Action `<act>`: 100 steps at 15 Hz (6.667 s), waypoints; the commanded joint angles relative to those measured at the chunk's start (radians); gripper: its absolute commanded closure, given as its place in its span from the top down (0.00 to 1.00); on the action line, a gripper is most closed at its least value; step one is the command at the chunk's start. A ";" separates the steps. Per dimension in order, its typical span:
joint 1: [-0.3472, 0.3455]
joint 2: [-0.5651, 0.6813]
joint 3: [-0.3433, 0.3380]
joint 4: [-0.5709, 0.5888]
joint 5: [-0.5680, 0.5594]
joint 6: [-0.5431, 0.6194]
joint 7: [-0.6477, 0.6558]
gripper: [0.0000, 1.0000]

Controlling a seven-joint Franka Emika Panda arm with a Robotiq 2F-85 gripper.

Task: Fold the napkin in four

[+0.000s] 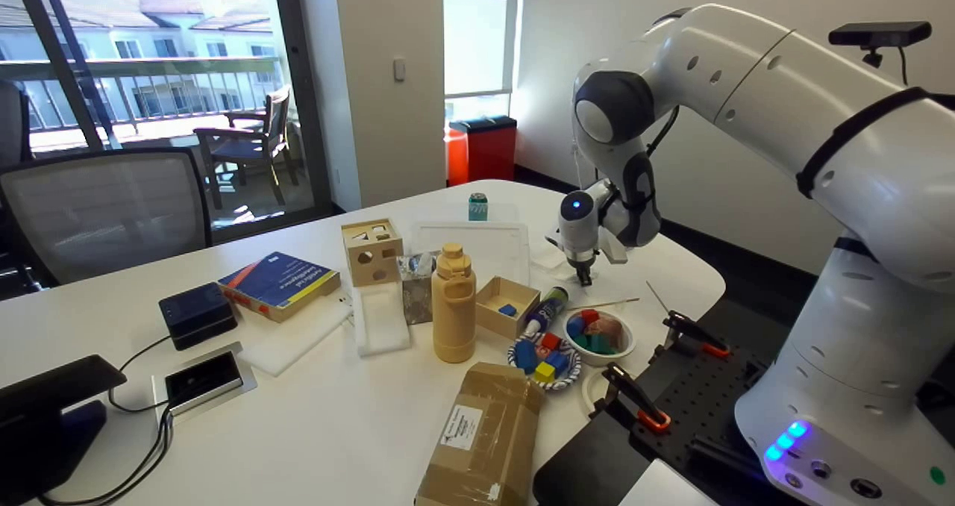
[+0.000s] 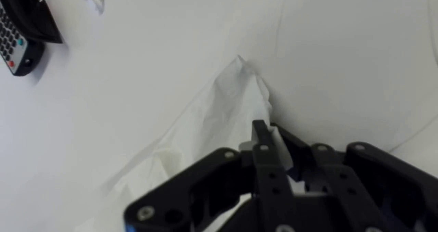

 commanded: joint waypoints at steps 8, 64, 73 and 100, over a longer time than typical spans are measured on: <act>0.052 -0.098 0.003 -0.128 0.192 -0.401 -0.447 0.02; -0.254 -0.311 0.493 -0.239 -0.361 -1.076 -0.445 0.02; -0.260 -0.201 0.513 -0.072 -0.268 -1.087 -0.481 0.02; -0.341 -0.169 0.529 0.207 0.238 -0.930 -0.808 0.02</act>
